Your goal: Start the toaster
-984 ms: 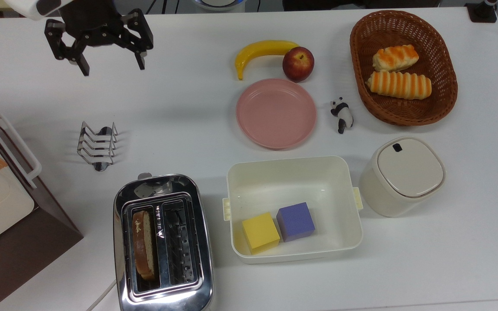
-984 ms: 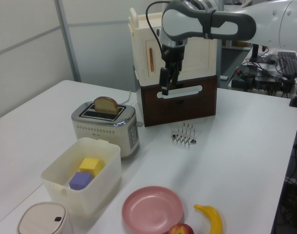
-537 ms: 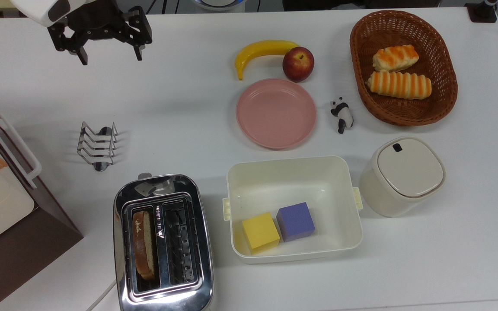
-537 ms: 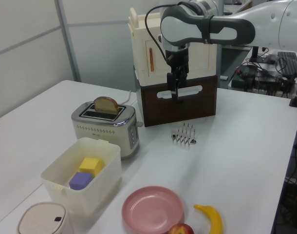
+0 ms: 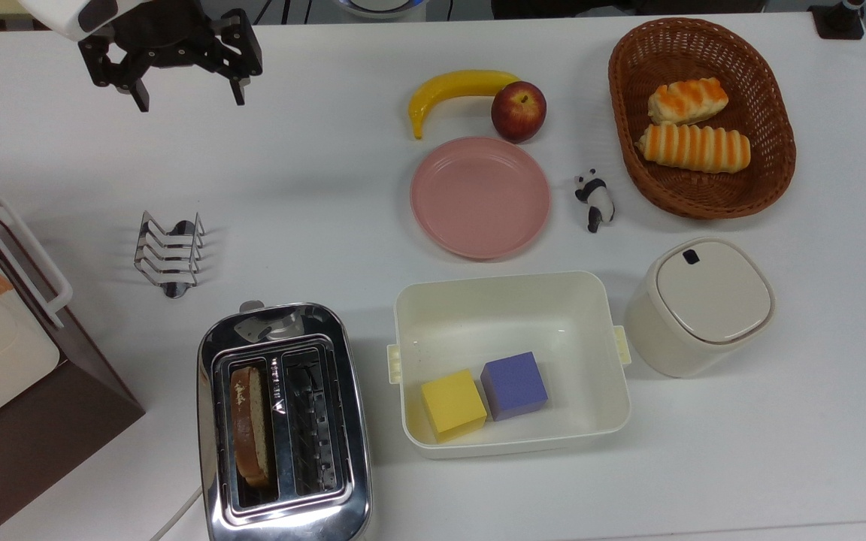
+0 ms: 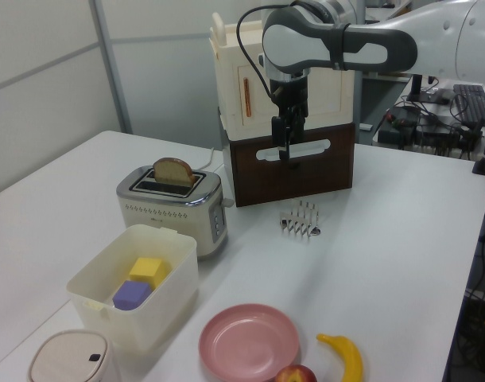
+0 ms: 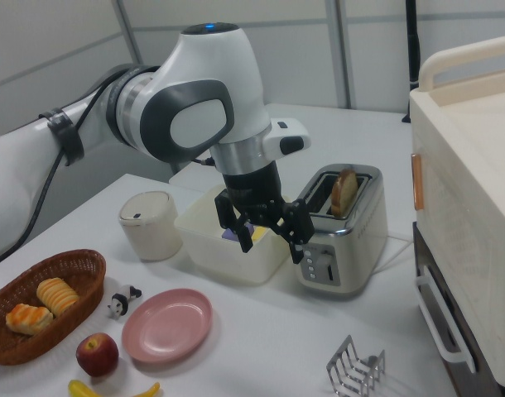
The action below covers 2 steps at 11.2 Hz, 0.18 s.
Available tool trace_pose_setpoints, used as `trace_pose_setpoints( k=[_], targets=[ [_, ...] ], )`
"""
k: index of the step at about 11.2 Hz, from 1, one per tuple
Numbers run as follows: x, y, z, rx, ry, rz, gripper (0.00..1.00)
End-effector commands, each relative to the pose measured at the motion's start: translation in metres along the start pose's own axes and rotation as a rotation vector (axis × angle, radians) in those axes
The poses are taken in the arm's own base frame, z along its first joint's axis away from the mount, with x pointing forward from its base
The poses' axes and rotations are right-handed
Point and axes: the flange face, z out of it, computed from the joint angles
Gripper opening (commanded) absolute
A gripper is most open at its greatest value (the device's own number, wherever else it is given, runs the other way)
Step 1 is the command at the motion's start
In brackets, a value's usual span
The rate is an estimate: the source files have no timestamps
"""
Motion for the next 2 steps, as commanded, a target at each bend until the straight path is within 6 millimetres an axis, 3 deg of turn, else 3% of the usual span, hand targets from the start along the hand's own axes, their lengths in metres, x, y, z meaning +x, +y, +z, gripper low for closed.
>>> trace_pose_setpoints(
  k=[1,2],
  targets=[
    [-0.0072,0.0035,-0.0064,0.018,0.028,0.036,1.00],
    [-0.0066,0.0018,-0.0065,0.019,0.028,0.033,1.00]
  ],
)
